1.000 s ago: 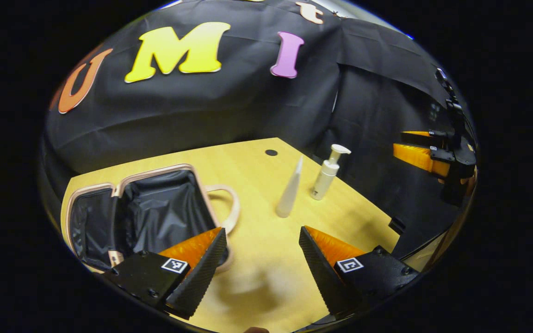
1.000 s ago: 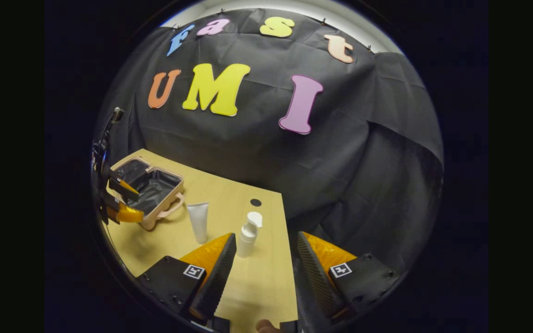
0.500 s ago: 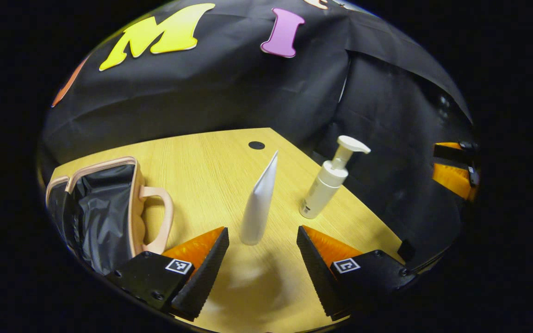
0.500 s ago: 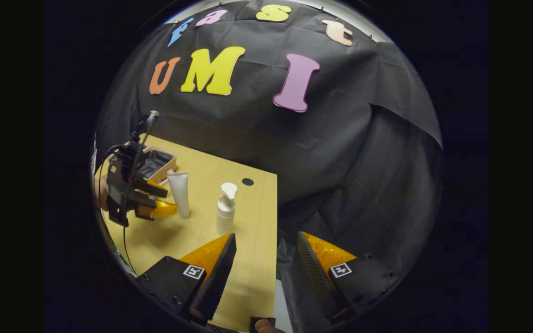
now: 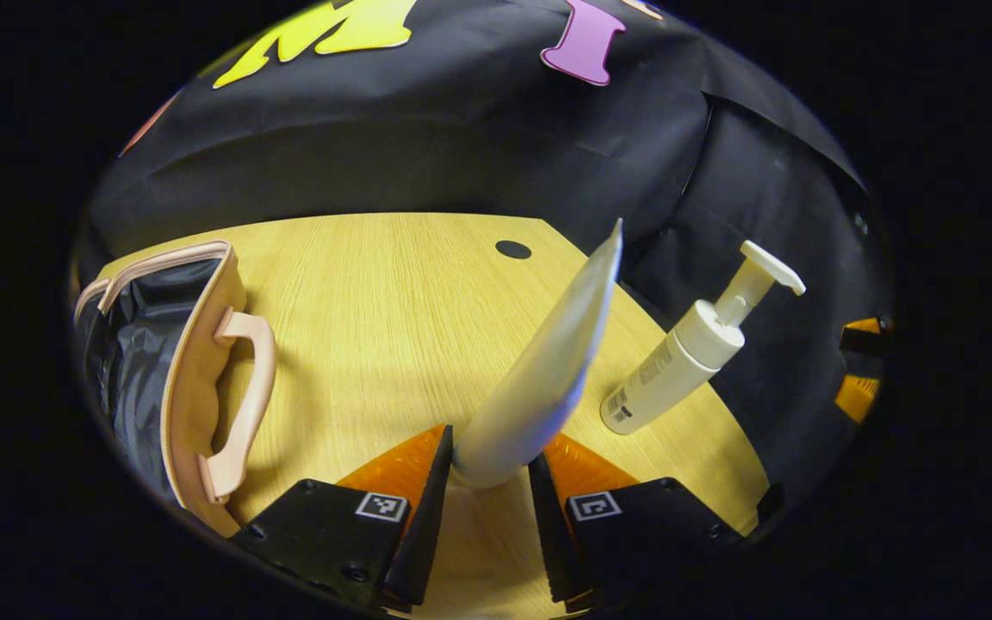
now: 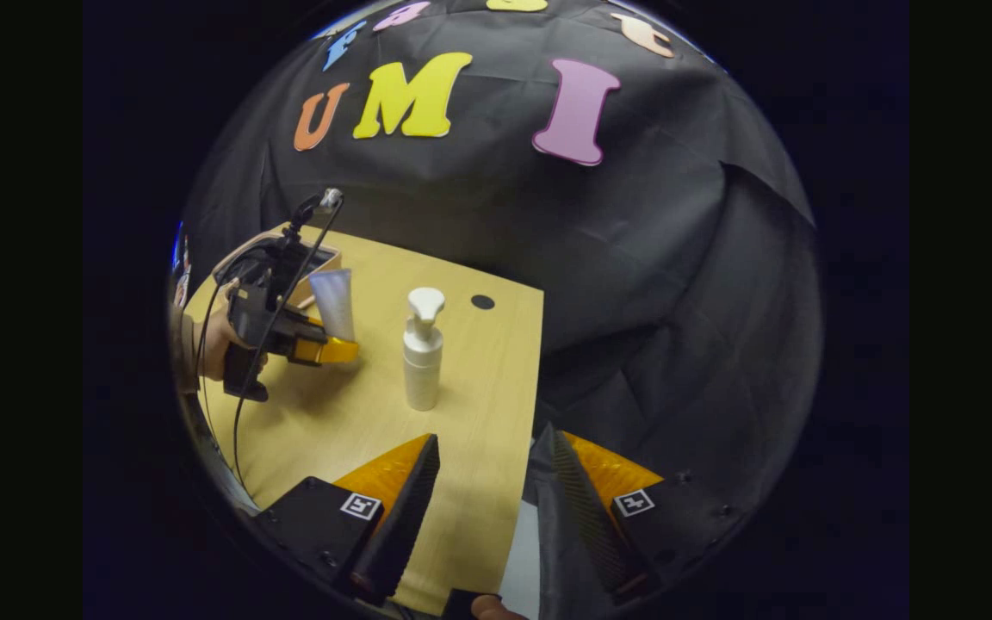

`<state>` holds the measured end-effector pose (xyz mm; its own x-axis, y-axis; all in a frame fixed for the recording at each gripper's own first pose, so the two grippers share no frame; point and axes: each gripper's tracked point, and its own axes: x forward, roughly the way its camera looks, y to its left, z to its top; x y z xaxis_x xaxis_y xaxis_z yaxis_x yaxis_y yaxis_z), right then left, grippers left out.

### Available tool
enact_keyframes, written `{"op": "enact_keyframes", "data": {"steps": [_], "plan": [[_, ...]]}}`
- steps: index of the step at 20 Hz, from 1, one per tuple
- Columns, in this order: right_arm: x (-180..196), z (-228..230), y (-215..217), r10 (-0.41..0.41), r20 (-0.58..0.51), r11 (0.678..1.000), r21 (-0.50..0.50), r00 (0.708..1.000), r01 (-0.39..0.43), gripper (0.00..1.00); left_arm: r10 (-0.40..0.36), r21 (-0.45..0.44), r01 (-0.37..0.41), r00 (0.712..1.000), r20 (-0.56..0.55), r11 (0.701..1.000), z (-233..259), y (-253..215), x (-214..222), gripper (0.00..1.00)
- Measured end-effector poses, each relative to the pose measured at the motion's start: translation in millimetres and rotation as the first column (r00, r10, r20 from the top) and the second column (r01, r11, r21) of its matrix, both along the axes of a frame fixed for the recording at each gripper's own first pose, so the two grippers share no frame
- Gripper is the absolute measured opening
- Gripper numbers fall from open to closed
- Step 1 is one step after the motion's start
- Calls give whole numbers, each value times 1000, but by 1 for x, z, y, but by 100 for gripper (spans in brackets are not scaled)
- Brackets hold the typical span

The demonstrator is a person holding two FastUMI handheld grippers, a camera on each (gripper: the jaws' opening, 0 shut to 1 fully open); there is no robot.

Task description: First open the suitcase, pack the skin care products into it, and then close the suitcase.

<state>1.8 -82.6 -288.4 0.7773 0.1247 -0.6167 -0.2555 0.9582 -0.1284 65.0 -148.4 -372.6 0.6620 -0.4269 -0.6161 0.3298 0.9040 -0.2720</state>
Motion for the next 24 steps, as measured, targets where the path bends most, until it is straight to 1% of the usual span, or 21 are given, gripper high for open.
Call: {"op": "enact_keyframes", "data": {"steps": [2,4,5,6,8,9,10,11,13,14,15,16,18,20,22,23,24], "plan": [[8,-6,9,22,-18,1000,16,1000,-21,79,-10,-31,9,1000,-15,999,2,-6,-2,52],[11,-10,13,19,-36,998,53,999,-17,79,-28,-20,27,999,-40,999,1,-7,-5,52],[12,-15,19,21,-59,996,90,998,-15,80,-20,3,20,999,-39,1000,2,-3,-7,59],[14,-21,27,23,-91,991,132,996,-11,80,6,45,-5,1000,-27,999,5,5,-8,51],[28,-30,44,15,-104,983,186,994,5,79,66,128,-65,998,-2,990,12,30,-19,48],[35,-34,50,12,-95,981,192,995,7,80,87,152,-87,996,7,985,17,40,-25,47],[43,-37,58,16,-86,980,198,996,1,78,105,163,-103,995,-4,981,21,51,-38,48],[47,-41,67,22,-82,979,204,996,-5,78,109,143,-103,993,-38,984,25,56,-53,47],[60,-49,85,32,-69,977,214,997,-16,80,155,118,-145,985,-80,982,36,71,-85,46],[68,-52,94,32,-66,976,218,997,-17,80,162,104,-153,983,-91,983,42,78,-102,46],[73,-55,101,29,-63,975,222,998,-15,80,170,103,-161,981,-89,982,51,86,-117,51],[80,-57,108,21,-60,974,227,998,-7,80,172,115,-161,981,-89,980,51,96,-125,46],[93,-63,122,9,-62,970,241,998,6,80,186,174,-170,980,-75,970,61,121,-151,45],[106,-71,126,-17,-55,973,230,998,29,81,202,214,-183,977,-67,959,67,139,-172,45],[114,-79,129,-42,-66,972,229,997,56,82,233,213,-215,971,-61,953,77,155,-188,45],[117,-84,128,-58,-71,972,223,996,72,82,264,222,-249,964,-36,942,85,168,-193,44],[119,-86,128,-67,-77,971,222,995,83,78,290,234,-279,957,-11,931,93,183,-195,44]]}}
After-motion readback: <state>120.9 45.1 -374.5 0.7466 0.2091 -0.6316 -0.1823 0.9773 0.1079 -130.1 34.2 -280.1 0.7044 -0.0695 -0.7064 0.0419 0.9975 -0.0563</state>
